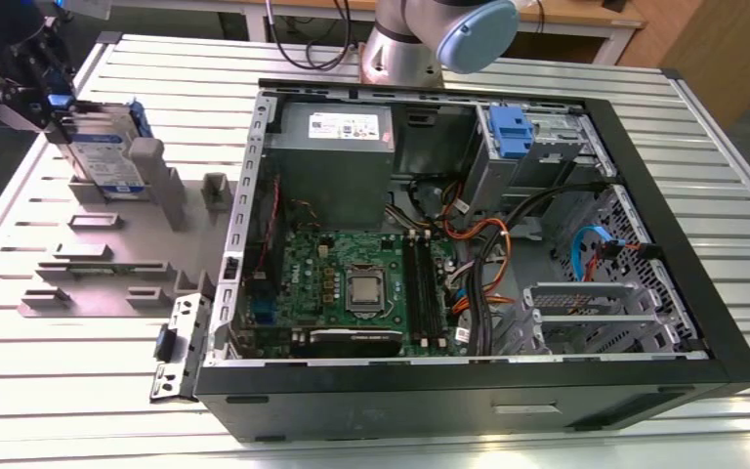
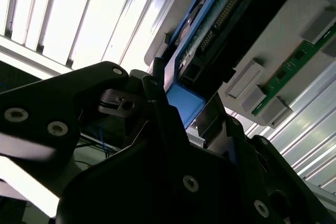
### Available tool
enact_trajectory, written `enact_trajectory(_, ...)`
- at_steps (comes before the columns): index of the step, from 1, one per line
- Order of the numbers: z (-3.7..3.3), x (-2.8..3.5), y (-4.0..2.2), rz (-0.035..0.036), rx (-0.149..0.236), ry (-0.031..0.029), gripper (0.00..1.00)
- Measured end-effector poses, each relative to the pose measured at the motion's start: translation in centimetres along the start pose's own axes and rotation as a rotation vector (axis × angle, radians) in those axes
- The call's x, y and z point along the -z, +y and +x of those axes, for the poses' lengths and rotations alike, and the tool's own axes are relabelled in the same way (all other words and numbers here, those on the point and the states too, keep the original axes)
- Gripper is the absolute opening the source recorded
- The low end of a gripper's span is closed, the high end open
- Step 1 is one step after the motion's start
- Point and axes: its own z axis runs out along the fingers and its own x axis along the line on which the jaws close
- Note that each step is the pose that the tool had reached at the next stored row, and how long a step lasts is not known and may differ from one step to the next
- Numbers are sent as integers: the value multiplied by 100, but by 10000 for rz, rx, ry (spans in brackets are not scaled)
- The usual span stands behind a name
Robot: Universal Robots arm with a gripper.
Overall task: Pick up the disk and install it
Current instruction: 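Pick up the disk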
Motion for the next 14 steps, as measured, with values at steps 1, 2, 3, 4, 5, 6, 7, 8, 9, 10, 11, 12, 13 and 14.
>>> enact_trajectory(1,0,-1,0,1,0,0,50)
enact_trajectory(2,0,-1,0,0,0,0,50)
enact_trajectory(3,0,-3,0,0,0,0,50)
enact_trajectory(4,0,-3,0,0,-1,0,50)
enact_trajectory(5,0,-3,0,-1,-1,0,49)
enact_trajectory(6,0,-4,0,0,-1,1,42)
enact_trajectory(7,0,-3,0,-2,-1,2,42)
enact_trajectory(8,0,-4,0,-1,-1,2,37)
enact_trajectory(9,0,-4,0,-1,-1,2,37)
enact_trajectory(10,0,-5,0,0,-1,3,37)
enact_trajectory(11,0,-5,0,0,-1,6,37)
enact_trajectory(12,0,-5,0,1,-1,9,37)
enact_trajectory(13,0,-5,0,1,-1,11,37)
enact_trajectory(14,0,-5,0,0,-1,12,37)
